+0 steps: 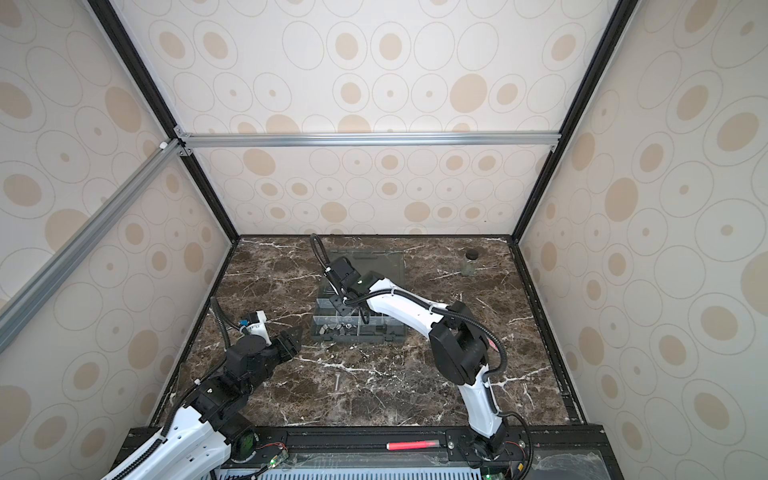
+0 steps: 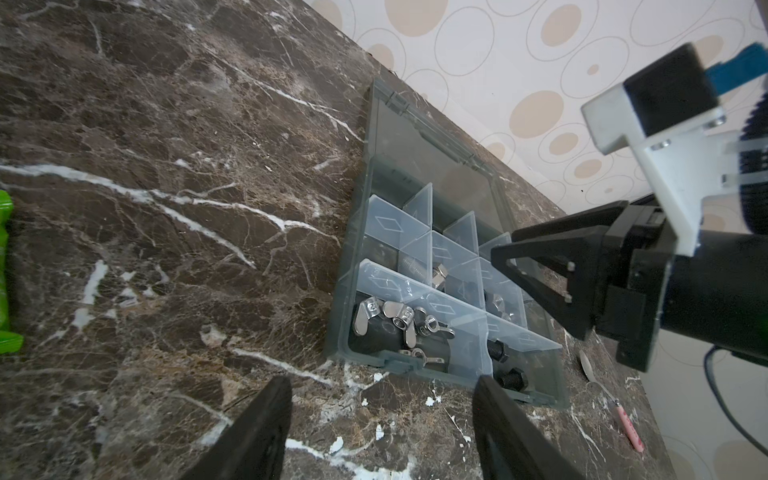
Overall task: Sort the screws and nuts into containers
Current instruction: 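Release the silver bolt into the bolt compartment and draw the right gripper back, then lower the left gripper onto the last loose silver bolt and close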
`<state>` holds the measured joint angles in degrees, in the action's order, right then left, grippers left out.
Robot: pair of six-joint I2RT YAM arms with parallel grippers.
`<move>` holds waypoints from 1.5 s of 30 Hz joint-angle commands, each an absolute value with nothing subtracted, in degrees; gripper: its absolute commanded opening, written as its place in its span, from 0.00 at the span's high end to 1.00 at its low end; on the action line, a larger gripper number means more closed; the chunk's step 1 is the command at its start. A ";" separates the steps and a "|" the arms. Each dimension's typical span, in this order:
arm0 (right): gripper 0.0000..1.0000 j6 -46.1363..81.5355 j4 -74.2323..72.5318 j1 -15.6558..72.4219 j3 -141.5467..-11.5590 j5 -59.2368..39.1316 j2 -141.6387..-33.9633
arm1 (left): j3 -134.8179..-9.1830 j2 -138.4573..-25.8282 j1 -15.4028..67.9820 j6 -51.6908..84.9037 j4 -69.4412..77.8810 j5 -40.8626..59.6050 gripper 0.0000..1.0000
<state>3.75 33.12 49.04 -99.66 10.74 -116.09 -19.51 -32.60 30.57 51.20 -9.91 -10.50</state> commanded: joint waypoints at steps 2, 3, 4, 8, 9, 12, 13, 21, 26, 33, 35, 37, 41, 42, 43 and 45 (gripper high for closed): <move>0.59 5.83 32.19 48.24 -96.70 10.33 -111.60 | -20.99 -34.04 29.98 50.62 -9.64 -9.69 0.32; 0.58 6.32 31.63 48.17 -95.94 10.15 -111.00 | -21.16 -34.41 30.01 50.37 -9.44 -9.31 0.32; 0.58 6.92 31.14 48.06 -95.18 9.94 -110.31 | -21.26 -34.90 30.06 50.15 -9.07 -8.85 0.32; 0.58 8.32 30.87 47.82 -92.60 9.85 -107.78 | -21.18 -36.60 30.06 49.70 -7.24 -7.67 0.32; 0.58 8.58 30.82 47.74 -91.83 10.01 -107.14 | -21.18 -37.02 30.01 49.59 -6.80 -7.40 0.32; 0.58 9.61 30.14 47.58 -88.66 10.89 -104.61 | -21.35 -38.46 30.04 49.15 -5.52 -6.39 0.33; 0.58 10.07 29.78 47.47 -87.47 11.02 -103.71 | -21.36 -38.96 30.04 49.11 -5.22 -6.08 0.33; 0.58 13.59 27.60 46.60 -78.72 12.30 -97.21 | -21.53 -42.83 30.06 48.85 -3.40 -3.36 0.36; 0.58 15.63 26.83 46.17 -74.28 13.13 -94.26 | -21.34 -44.67 30.15 49.33 -1.79 -1.22 0.38; 0.58 18.13 26.20 45.75 -68.82 14.27 -90.79 | -21.13 -47.60 30.24 49.66 -0.94 2.55 0.43; 0.58 18.68 26.16 45.70 -67.54 14.63 -89.86 | -21.01 -48.17 30.44 50.09 -0.90 3.37 0.44; 0.58 19.28 26.15 45.57 -66.20 14.93 -89.00 | -20.77 -48.47 30.74 50.53 -0.80 4.05 0.44; 0.58 20.00 26.19 45.25 -64.49 15.39 -87.40 | -20.13 -48.62 31.72 50.97 -0.19 4.73 0.46; 0.57 20.12 26.27 45.25 -64.11 15.55 -87.07 | -20.05 -48.82 32.02 51.20 -0.14 4.90 0.47; 0.57 20.28 26.17 45.19 -63.69 15.69 -86.63 | -19.91 -48.92 32.38 51.45 0.00 5.09 0.47; 0.58 20.52 26.15 45.11 -63.00 15.95 -86.04 | -19.69 -49.28 33.56 51.81 0.10 5.23 0.48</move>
